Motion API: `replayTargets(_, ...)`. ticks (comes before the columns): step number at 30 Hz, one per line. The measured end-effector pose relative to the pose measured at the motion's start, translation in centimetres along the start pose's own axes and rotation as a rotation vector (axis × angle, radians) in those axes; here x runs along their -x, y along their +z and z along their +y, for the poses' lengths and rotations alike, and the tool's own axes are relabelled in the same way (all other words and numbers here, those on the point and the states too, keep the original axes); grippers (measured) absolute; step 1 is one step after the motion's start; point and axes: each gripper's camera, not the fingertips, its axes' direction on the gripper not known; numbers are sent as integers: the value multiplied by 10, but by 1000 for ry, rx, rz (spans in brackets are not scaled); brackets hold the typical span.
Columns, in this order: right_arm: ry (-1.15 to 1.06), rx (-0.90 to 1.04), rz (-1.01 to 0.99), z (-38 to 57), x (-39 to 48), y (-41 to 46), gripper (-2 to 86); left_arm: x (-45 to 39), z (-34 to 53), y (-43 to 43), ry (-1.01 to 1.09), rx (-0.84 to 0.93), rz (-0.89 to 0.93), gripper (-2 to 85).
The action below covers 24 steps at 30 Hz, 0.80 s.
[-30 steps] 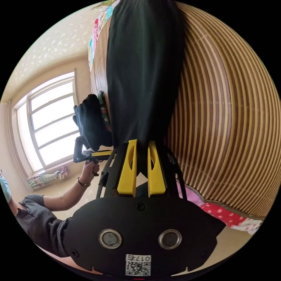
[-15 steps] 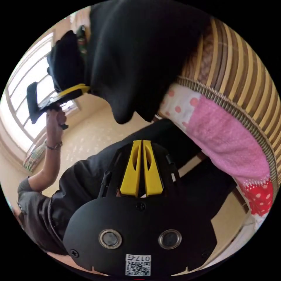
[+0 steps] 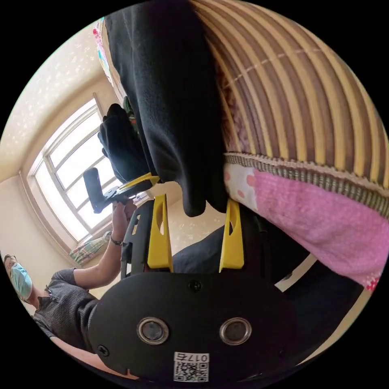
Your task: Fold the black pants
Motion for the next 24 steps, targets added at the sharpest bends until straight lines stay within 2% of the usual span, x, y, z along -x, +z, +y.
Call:
replayTargets(2,-57,3,51,8,10,-1,92,4,3,-8,0,-4,6,39)
replayTargets(4,-105,-2,-64,16,15,-8,50,10,7,-24,-5,-20,16,38)
replayTargets(7,-204,44,-52,37,35,-23,33,23,23,-76,-39,-126,37,37)
replayTargets(10,-357,137,-96,65,60,-49,21,31,36,-149,-50,-310,76,35)
replayTargets(12,-415,213,-101,84,72,-65,16,19,24,-197,31,-454,152,30)
replayTargets(14,-498,306,-107,116,93,-81,11,-5,-6,-216,144,-491,215,18)
replayTargets(16,-572,377,-114,141,113,-90,8,-41,-50,-218,285,-443,271,3)
replayTargets(18,-643,416,-153,166,134,-99,7,-104,-95,-199,527,-344,342,-7)
replayTargets(19,-680,409,-231,177,147,-108,6,-121,-103,-188,588,-303,353,-7)
replayTargets(22,-765,236,-534,191,168,-148,5,-183,-127,-102,748,30,390,-9)
replayTargets(24,-761,64,-651,185,164,-176,5,-197,-121,-49,742,204,580,-10)
